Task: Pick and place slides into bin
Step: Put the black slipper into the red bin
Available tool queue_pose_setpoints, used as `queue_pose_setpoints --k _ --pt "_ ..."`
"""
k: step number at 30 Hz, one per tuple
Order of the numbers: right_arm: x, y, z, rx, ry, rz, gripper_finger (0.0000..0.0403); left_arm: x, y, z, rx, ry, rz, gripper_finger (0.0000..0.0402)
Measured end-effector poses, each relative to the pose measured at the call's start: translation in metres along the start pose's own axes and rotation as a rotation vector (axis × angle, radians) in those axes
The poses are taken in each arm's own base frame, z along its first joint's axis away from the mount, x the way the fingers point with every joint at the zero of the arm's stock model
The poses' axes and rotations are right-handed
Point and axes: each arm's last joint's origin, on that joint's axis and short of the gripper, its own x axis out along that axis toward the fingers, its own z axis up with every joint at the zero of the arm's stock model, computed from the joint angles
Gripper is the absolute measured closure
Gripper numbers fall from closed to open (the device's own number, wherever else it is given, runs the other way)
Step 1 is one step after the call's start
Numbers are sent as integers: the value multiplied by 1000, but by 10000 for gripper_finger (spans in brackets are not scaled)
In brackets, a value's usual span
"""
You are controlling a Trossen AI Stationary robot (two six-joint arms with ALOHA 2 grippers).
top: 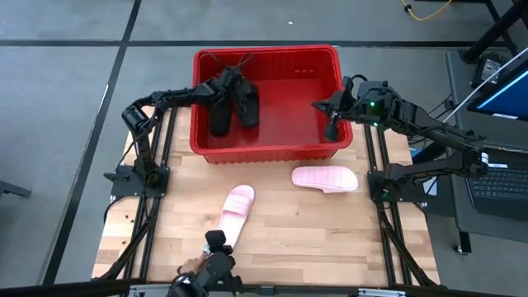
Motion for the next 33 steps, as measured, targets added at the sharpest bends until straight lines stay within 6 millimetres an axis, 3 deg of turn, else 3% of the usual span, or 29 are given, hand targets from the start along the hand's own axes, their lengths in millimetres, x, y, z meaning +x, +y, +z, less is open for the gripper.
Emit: queue_pose_setpoints --k 10,22,27,33 --pt "0 0 0 3 -1 0 399 1 7 -7 -21 13 -10 394" --pt "0 0 0 24 -1 0 399 5 -2 -21 -49 43 -26 394" --pt "0 0 0 28 -1 0 399 5 0 -19 -136 20 -2 394" --pt "0 0 0 47 -1 0 399 5 1 -18 -117 12 17 394"
